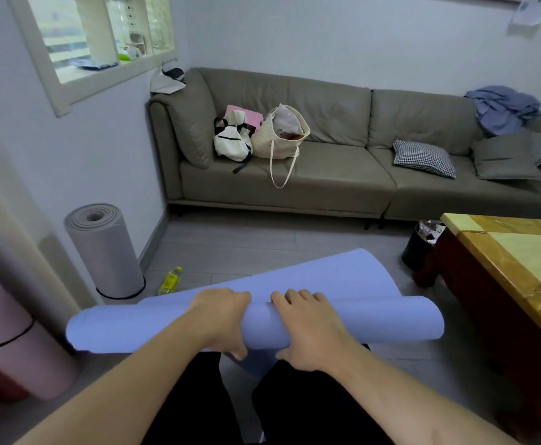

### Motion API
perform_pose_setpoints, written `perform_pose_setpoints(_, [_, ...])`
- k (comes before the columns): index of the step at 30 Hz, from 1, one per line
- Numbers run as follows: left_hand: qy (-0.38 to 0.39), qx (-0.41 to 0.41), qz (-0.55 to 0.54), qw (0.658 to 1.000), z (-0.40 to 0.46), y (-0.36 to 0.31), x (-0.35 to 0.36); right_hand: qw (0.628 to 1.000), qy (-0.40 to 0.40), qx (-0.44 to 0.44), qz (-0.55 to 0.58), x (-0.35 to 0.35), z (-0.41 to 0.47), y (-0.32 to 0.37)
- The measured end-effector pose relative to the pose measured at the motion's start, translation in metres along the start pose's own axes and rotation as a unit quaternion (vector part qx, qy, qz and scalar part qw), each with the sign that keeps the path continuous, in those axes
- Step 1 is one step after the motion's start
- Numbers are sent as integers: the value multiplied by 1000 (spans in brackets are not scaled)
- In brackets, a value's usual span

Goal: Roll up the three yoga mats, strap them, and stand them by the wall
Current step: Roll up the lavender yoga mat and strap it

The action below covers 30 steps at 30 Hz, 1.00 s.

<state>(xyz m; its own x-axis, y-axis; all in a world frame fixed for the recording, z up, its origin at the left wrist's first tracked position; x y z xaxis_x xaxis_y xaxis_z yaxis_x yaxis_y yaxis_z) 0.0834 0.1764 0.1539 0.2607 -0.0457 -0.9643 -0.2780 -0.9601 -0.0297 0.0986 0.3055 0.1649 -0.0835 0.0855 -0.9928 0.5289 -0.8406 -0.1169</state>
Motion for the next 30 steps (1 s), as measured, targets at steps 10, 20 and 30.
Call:
perform_pose_setpoints(10, [-106, -15, 69, 992, -14, -17, -1, 999, 25, 31, 24, -3, 10, -8])
perform_pose_setpoints(20, [-6, -9, 2, 1000, 0, -3, -3, 999, -43, 5, -16, 7, -5, 2])
perform_pose_setpoints(30, [-52, -34, 35, 997, -14, -12, -5, 998, 48, 22, 36, -5, 11, -7])
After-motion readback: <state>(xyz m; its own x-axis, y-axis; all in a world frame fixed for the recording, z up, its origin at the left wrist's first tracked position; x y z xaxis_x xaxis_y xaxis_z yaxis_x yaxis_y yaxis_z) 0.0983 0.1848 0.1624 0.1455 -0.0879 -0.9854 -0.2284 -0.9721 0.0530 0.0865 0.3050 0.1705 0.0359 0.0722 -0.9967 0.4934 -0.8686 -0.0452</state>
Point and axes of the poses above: each hand's wrist, its own z-axis towards the middle knuckle, its own x-axis out of the palm, y = z × x, the point moved 10 cm from there along z, towards the middle knuckle, and after that the axes turned 1 degree about -z, right-handed, at the moved point
